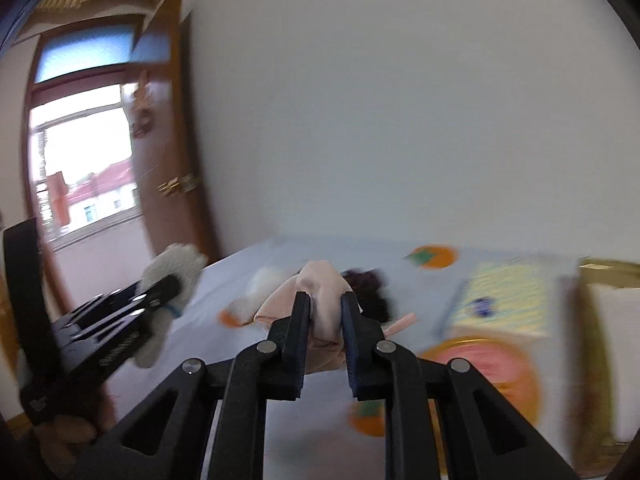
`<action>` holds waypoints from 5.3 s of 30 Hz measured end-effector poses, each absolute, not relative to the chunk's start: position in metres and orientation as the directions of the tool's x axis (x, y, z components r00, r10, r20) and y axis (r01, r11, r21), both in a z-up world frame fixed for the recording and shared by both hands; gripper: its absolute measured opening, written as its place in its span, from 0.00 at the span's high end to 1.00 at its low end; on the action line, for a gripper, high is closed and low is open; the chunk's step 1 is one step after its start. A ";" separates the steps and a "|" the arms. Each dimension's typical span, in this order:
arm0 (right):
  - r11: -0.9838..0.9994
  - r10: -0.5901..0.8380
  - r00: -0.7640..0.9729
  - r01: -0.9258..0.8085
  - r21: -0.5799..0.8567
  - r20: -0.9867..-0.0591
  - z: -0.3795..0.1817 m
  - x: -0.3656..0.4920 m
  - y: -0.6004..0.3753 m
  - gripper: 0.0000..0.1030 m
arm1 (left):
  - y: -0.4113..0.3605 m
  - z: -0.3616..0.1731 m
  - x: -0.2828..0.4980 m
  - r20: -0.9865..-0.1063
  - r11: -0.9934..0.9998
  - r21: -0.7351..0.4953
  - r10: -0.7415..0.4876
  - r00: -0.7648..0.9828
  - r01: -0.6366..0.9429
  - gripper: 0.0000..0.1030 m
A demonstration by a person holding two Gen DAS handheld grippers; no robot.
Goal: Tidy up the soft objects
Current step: 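Carry the glove and pink cloth to the gold tray and release both, then move both tools back toward the pile of soft items, then grasp the white towel with the left tool while the right tool grasps the black sock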
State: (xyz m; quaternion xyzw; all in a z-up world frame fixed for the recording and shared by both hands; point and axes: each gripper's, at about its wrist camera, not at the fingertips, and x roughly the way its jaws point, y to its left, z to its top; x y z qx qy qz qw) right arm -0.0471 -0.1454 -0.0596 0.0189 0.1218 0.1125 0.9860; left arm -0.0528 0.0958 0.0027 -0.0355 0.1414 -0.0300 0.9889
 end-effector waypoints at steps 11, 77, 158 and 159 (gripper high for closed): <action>0.992 0.010 0.989 0.009 0.126 -0.145 -0.041 -0.085 -0.231 0.83 | 0.023 0.009 -0.057 -0.289 0.977 -0.089 -0.214 0.933 0.196 0.72; 0.834 -0.485 0.866 0.499 0.234 -0.121 -0.047 -0.161 -0.398 0.28 | -0.215 0.012 -0.090 -0.228 0.860 0.060 -0.483 0.845 0.508 0.01; 0.989 0.019 0.924 0.039 0.142 -0.382 -0.075 0.027 -0.112 0.28 | 0.139 -0.043 0.144 -0.720 0.980 -0.138 0.000 0.694 -0.144 0.23; 0.989 0.030 0.916 0.031 0.143 -0.400 -0.076 0.032 -0.111 0.28 | 0.139 -0.045 0.147 -0.730 0.980 -0.140 -0.004 0.683 -0.144 0.24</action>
